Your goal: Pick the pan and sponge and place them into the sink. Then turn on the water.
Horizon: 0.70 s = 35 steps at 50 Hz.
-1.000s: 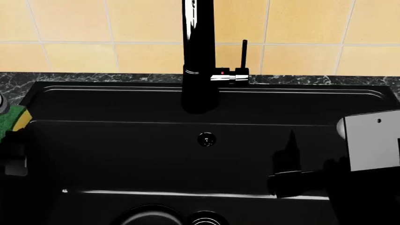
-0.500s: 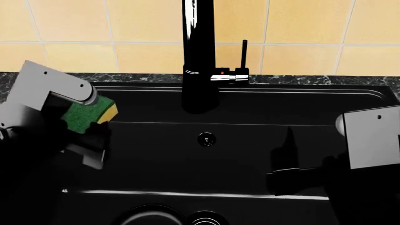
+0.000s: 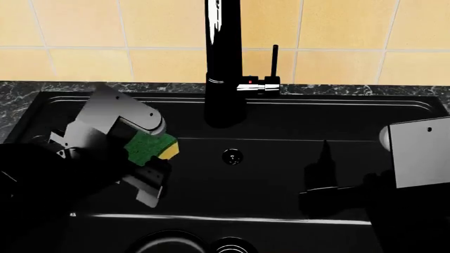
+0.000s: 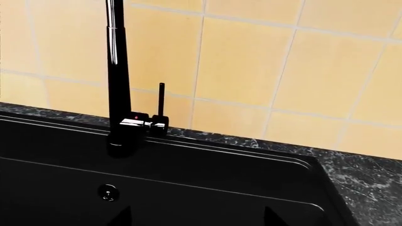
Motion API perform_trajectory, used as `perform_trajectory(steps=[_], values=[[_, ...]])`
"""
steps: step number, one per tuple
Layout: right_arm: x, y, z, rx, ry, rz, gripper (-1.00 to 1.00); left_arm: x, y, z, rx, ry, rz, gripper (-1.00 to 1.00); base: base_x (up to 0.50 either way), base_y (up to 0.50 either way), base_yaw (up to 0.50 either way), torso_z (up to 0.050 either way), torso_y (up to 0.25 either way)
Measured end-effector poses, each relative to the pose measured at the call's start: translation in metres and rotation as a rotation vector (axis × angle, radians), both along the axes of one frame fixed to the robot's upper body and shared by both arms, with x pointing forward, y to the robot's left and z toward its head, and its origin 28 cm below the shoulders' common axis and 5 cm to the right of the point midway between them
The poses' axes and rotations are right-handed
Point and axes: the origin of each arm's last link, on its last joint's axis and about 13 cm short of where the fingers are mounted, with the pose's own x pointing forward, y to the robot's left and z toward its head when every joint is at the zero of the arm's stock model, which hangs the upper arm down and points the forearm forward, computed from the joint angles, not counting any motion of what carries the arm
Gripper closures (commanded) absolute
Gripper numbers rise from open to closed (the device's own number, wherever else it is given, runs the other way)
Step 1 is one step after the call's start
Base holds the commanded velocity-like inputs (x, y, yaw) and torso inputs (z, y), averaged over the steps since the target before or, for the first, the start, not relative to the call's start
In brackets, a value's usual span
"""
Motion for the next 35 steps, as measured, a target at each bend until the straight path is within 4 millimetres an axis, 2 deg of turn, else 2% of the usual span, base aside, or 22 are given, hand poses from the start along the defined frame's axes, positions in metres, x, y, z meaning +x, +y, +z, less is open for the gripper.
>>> perform_trajectory(steps=[20,35], values=[[-0.001,0.0,-0.005,0.007,0.009,0.003,-1.0,0.005,-0.006,-0.05,0.052,0.121,-0.007,1.0,0.0,0.0,0.0,0.0,0.0],[0.0,0.0,-0.01,0.012,0.02,0.008,-1.0,0.006,-0.01,-0.076,0.068,0.182,-0.009,1.0,0.0,0.0,0.0,0.0,0.0]])
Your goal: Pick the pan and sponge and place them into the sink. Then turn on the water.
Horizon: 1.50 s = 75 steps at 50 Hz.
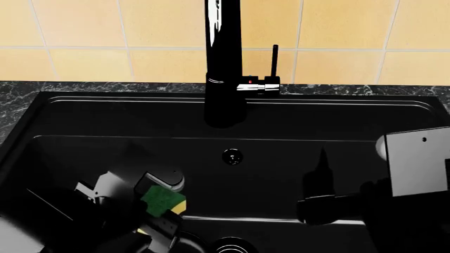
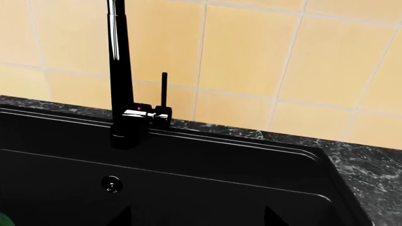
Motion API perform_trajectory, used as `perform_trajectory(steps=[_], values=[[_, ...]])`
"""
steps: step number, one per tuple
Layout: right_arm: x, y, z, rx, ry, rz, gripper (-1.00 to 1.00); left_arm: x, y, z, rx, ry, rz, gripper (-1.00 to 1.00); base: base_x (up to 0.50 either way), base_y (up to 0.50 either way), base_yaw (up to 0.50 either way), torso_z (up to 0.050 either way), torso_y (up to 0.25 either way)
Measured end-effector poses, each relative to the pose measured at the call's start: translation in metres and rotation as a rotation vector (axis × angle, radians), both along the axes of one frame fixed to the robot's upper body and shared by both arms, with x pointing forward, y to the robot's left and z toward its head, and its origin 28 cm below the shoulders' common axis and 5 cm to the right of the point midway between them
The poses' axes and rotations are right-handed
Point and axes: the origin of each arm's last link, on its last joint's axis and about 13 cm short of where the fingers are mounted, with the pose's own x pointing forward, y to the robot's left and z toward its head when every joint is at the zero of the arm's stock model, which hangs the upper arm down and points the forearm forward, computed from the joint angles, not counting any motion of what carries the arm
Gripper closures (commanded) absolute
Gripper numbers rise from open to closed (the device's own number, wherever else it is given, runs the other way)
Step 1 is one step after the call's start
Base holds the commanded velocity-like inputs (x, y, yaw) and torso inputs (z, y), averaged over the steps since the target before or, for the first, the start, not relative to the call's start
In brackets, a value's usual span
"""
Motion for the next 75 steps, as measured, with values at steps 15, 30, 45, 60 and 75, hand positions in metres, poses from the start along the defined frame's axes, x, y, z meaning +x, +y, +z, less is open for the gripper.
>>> perform_trajectory(steps=[15,30,45,60,75], values=[[0.001,0.0,-0.006,0.005,0.015,0.005,-1.0,0.0,-0.003,-0.03,0.016,0.06,0.001,1.0,0.0,0.0,0.0,0.0,0.0],[0.003,0.0,-0.011,0.008,0.029,0.008,-1.0,0.007,-0.003,-0.059,0.006,0.132,0.03,1.0,0.0,0.0,0.0,0.0,0.0],[0.004,0.001,-0.015,0.01,0.039,0.014,-1.0,0.009,-0.007,-0.071,0.005,0.171,0.029,-1.0,0.0,0.0,0.0,0.0,0.0],[0.005,0.001,-0.016,0.01,0.041,0.017,-1.0,0.001,-0.004,-0.056,-0.015,0.126,0.022,-1.0,0.0,0.0,0.0,0.0,0.0],[0.007,0.0,-0.008,0.038,-0.031,0.005,-1.0,-0.008,0.007,0.011,-0.09,-0.078,0.061,-1.0,0.0,0.0,0.0,0.0,0.0]])
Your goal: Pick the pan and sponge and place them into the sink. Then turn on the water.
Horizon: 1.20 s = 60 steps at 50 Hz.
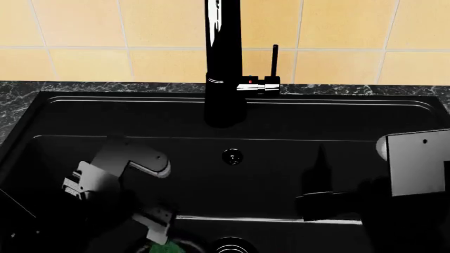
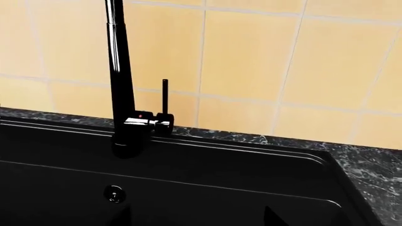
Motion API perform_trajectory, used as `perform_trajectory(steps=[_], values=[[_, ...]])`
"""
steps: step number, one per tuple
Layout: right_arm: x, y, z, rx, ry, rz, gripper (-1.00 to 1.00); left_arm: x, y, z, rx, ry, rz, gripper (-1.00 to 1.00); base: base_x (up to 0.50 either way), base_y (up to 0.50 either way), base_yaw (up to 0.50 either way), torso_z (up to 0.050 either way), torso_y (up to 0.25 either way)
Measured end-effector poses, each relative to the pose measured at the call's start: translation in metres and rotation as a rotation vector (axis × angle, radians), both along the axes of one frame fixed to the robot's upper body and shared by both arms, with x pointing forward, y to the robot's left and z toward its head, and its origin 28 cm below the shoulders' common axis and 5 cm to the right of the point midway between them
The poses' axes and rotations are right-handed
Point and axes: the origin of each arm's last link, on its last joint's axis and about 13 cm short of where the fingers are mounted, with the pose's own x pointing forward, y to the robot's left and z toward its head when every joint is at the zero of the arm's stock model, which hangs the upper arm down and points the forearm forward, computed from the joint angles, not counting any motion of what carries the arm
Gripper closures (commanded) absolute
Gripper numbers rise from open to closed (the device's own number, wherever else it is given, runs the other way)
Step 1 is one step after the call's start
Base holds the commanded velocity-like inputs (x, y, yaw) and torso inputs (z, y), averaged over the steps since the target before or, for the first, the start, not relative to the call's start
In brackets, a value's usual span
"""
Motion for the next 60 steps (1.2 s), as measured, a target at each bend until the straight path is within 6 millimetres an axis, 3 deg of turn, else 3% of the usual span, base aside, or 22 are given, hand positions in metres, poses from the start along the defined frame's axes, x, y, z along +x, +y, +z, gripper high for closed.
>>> perform_trajectory(steps=[11,22,42,60], values=[[0.005,-0.002,0.01,0.021,-0.09,-0.015,-1.0,-0.005,0.014,0.044,-0.04,-0.176,0.084,-1.0,0.0,0.0,0.0,0.0,0.0],[0.011,-0.004,0.016,0.016,-0.144,-0.026,-1.0,-0.009,0.029,0.072,-0.068,-0.314,0.179,-1.0,0.0,0.0,0.0,0.0,0.0],[0.012,-0.009,0.019,-0.015,-0.17,-0.054,-1.0,-0.018,0.046,0.084,-0.067,-0.394,0.314,-1.0,0.01,0.0,0.0,0.0,0.0],[0.011,-0.009,0.018,-0.027,-0.165,-0.053,-1.0,-0.021,0.051,0.083,-0.053,-0.398,0.338,-1.0,0.27,-0.16,0.0,0.0,0.001]])
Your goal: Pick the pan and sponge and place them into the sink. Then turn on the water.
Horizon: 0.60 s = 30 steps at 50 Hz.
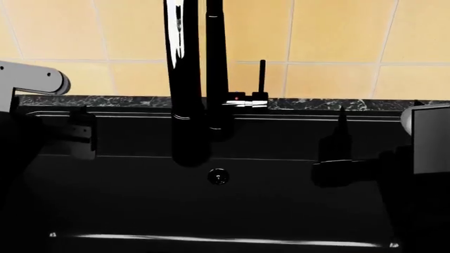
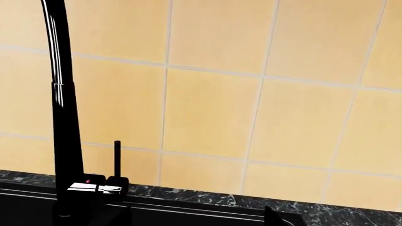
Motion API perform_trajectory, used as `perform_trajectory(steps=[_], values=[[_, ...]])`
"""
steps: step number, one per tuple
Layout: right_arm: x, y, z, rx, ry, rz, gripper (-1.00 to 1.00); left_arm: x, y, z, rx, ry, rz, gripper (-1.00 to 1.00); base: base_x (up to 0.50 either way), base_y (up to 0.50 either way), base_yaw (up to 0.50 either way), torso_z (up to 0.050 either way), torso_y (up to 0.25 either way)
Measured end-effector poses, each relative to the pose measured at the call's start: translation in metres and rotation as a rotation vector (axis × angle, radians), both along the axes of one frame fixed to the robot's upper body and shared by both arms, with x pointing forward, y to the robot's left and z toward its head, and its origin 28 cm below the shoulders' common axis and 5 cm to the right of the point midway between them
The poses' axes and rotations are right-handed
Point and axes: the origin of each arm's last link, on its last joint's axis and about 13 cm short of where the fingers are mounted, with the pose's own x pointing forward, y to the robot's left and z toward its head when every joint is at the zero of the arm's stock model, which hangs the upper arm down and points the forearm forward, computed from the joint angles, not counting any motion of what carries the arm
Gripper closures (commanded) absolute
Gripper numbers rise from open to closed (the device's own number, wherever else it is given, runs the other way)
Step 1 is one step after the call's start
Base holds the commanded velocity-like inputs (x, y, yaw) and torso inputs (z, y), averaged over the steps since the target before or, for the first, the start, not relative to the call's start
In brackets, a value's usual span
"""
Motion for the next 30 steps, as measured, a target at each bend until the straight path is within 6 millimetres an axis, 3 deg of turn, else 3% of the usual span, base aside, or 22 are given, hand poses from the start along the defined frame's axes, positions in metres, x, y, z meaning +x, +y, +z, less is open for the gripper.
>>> perform_trajectory(steps=[18,30], values=[[0.005,0.004,0.001,0.012,0.008,0.016,-1.0,0.001,0.005,0.0,0.005,0.002,0.02,-1.0,0.04,-0.04,0.0,0.0,0.0],[0.038,0.017,0.004,0.045,0.028,0.057,-1.0,0.002,0.008,0.002,0.0,0.001,0.034,-1.0,0.0,0.0,0.0,0.0,0.0]])
